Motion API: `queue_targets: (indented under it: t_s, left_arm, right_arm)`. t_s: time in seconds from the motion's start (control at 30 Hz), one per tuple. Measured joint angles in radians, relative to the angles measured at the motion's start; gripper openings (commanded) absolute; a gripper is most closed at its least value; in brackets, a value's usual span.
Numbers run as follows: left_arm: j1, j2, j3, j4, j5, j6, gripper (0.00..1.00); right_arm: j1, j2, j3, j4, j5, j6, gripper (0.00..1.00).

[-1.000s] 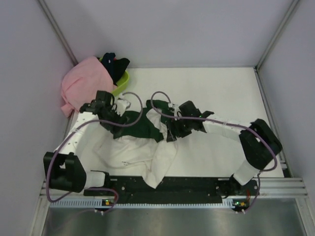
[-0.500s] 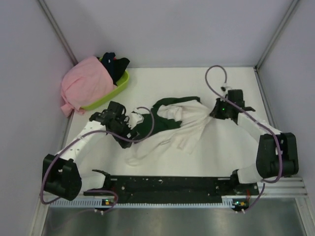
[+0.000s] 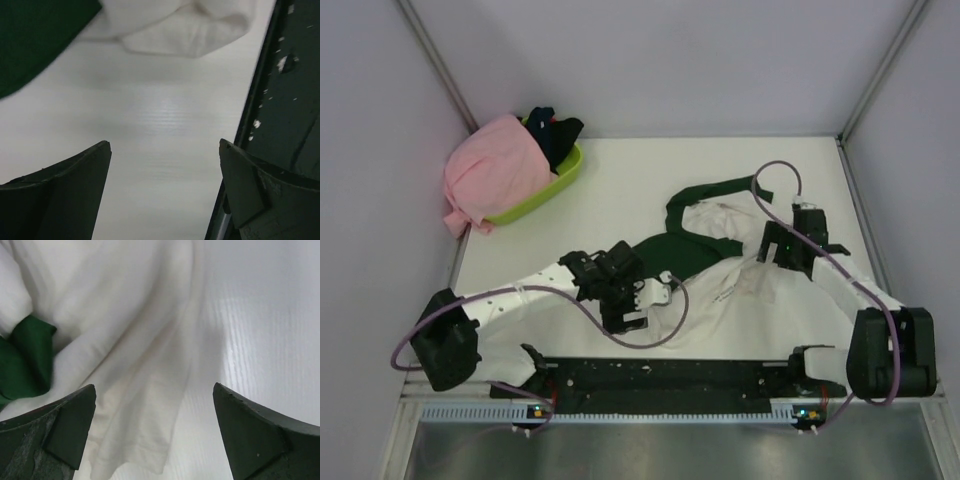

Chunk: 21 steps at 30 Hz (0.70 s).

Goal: Fold and stack the t-shirts
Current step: Flatten out the tshirt

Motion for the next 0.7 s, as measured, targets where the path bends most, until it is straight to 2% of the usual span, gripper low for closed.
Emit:
queue_targets:
  t_s: [0.13,0.23,0.3,0.33,0.37,0.4,0.43,0.5,0.63,0.7]
  left_arm:
    - [-0.217,-0.001,0.021,0.074,-0.001,0.004,0.92]
    - [-0.344,0.058,0.022,0.180,-0.043,0.010,0.92]
    - [-0.394,0.123,0.018,0.266,-0.096,0.019,0.91]
    - [-0.407,0.155,0.017,0.300,-0.123,0.022,0.88]
    - [-0.414,0.191,0.017,0.327,-0.151,0.024,0.83]
    - [-0.415,0.222,0.017,0.353,-0.178,0.024,0.71]
    - [-0.414,0.260,0.016,0.380,-0.210,0.025,0.53]
    - [-0.413,0.290,0.026,0.426,-0.259,0.023,0.00]
    - [-0.387,0.323,0.011,0.507,-0.369,0.037,0.00]
    - [-0.313,0.313,0.008,0.504,-0.410,0.035,0.00]
  right_arm:
    - [0.000,-0.095,-0.051,-0.018,0.091,0.031,0.99]
    - [0.000,-0.066,-0.049,-0.015,0.089,0.048,0.98]
    - [0.000,0.000,-0.035,-0.021,0.062,0.058,0.93]
    - [0.000,0.043,-0.023,-0.023,0.043,0.059,0.86]
    - [0.000,0.089,-0.009,-0.024,0.032,0.053,0.74]
    - [0.000,0.118,0.022,-0.030,0.014,0.056,0.58]
    - [-0.001,0.145,0.042,-0.022,-0.010,0.056,0.38]
    - [-0.002,0.201,0.085,-0.005,-0.052,0.049,0.00]
    - [-0.004,0.232,0.098,0.011,-0.135,0.059,0.00]
    - [-0.004,0.217,0.109,-0.023,-0.163,0.058,0.00]
